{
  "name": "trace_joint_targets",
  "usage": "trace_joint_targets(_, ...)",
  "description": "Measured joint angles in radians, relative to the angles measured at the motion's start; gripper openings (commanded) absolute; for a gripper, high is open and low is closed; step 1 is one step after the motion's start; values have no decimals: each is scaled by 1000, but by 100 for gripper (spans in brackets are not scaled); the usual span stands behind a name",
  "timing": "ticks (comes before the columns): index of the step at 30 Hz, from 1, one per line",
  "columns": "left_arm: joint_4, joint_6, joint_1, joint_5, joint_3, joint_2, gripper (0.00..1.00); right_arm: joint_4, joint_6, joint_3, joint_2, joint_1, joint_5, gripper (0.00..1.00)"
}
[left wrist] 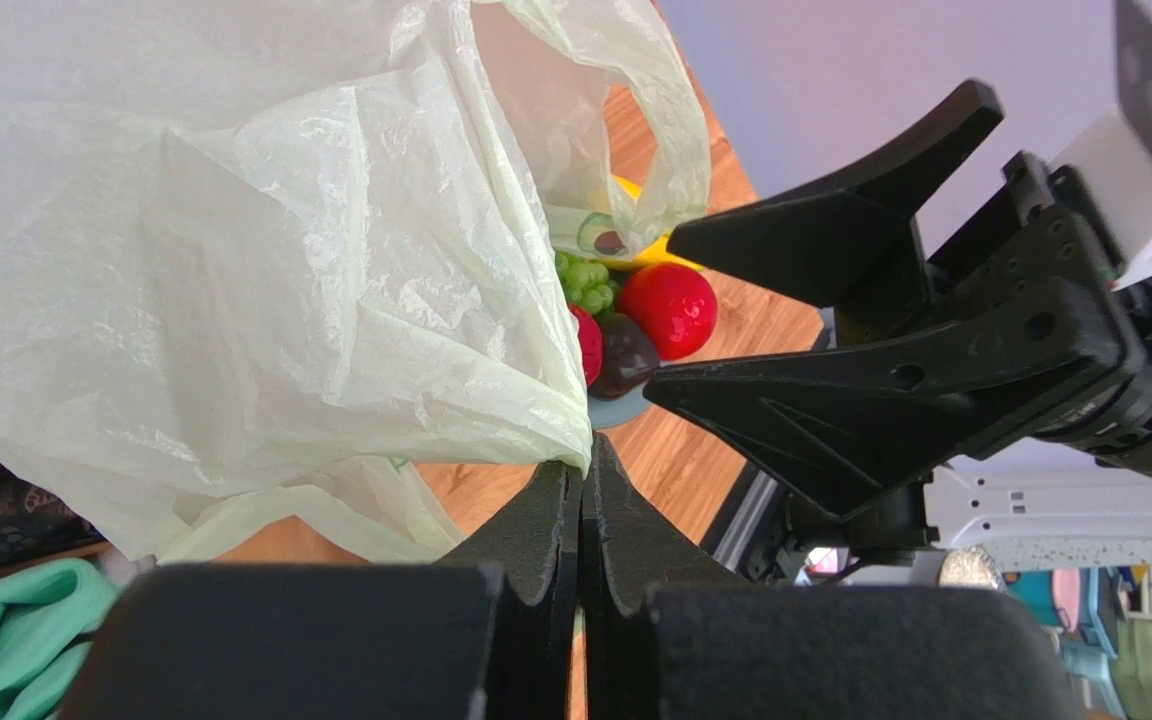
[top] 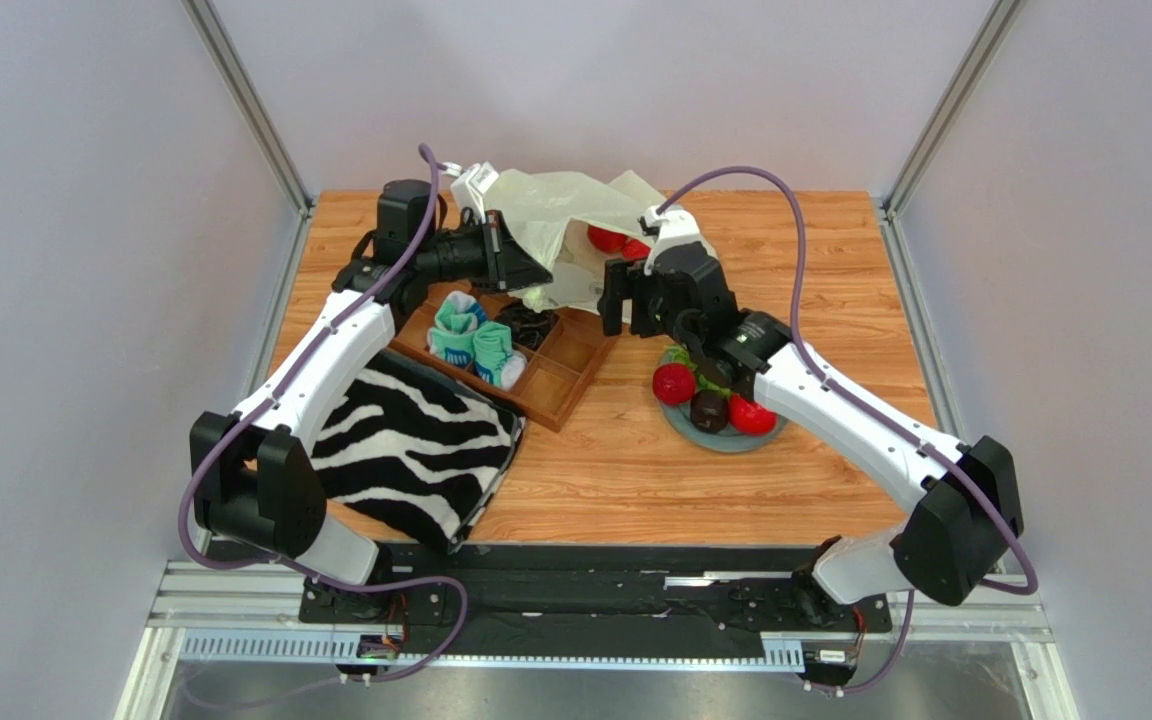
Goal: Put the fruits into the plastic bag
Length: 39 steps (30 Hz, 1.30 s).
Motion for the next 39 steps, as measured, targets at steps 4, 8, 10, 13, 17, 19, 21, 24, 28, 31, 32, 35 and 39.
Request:
trace_joint_targets(4, 0, 0, 0, -1, 0, 0, 0, -29, 20, -85, -35, 6, 10, 79)
trace_joint_targets(8, 0, 0, 0, -4, 0, 0, 0, -91, 45, -181, -59, 14, 31, 79)
trace_joint_targets(10, 0, 0, 0, -4, 0, 0, 0, -120, 55, -225, -79, 17, 44, 79)
trace_joint_targets(13, 0, 0, 0, -8, 0, 0, 0, -165, 67, -256, -97, 18, 66, 79)
trace_joint_targets(17, 0, 0, 0, -11, 0, 0, 0, -204, 76, -250, -77, 17, 112, 79)
trace_joint_targets(19, 0, 0, 0, -11, 0, 0, 0, -216, 80, -244, -50, 17, 131, 79)
trace_joint_targets(21, -1, 0, 0, -11, 0, 0, 0, -224, 86, -244, -21, 13, 139, 79)
trace_joint_targets(24, -1, 0, 0, -11, 0, 0, 0, -224, 90, -244, 15, 5, 140, 82)
trace_joint_targets(28, -1, 0, 0, -11, 0, 0, 0, -223, 90, -235, 58, -6, 140, 83)
trace_joint_targets(31, -1, 0, 0, -11, 0, 0, 0, -219, 89, -224, 84, -16, 140, 83)
trace_joint_targets(32, -1, 0, 0, -11, 0, 0, 0, -219, 89, -220, 91, -19, 140, 83)
trace_joint_targets(35, -1, 0, 0, -11, 0, 0, 0, -215, 85, -211, 115, -26, 140, 82)
trace_joint_targets(39, -1, 1, 0, -11, 0, 0, 0, -214, 82, -200, 139, -34, 142, 82)
